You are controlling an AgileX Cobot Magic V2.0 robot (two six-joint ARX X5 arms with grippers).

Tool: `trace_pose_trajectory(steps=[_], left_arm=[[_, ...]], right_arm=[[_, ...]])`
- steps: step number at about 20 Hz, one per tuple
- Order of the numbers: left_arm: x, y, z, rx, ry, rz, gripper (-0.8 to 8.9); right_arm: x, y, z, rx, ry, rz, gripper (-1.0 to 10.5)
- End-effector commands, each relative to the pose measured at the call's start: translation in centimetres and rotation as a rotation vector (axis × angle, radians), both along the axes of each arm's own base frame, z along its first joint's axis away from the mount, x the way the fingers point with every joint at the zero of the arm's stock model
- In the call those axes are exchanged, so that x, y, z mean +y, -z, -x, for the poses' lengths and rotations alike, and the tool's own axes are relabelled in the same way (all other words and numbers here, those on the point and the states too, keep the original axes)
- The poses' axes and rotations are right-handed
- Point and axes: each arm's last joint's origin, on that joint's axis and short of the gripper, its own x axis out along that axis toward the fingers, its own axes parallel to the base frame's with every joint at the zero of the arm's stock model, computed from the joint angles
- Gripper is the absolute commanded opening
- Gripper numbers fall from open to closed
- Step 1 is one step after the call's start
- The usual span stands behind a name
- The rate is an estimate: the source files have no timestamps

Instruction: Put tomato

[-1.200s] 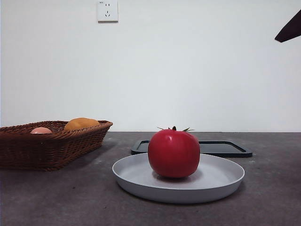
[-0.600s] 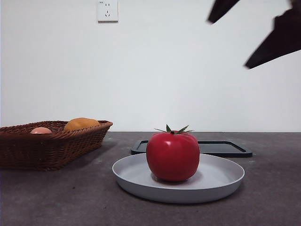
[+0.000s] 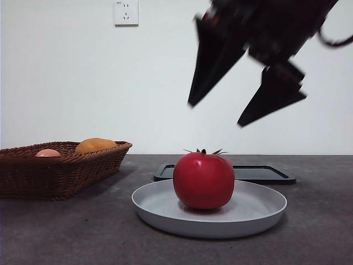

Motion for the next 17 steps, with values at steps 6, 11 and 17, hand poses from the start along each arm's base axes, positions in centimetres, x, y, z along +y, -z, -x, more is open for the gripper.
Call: trace_pose_trajectory(steps=[6, 11, 17], left_arm=[[-0.1, -0.5, 0.0, -0.019, 0.010, 0.006, 4.37], [-0.1, -0.5, 0.0, -0.019, 0.010, 0.006, 4.37], [-0.1, -0.5, 0.0, -0.019, 0.010, 0.006, 4.37]], right_arm=[[3.1, 3.4, -1.7, -0.005, 0.005, 0.073, 6.0], [3.8, 5.0, -2.3, 0.012, 0.011, 0.101, 6.0], [4.2, 6.7, -2.8, 0.048, 0.011, 0.129, 6.0]])
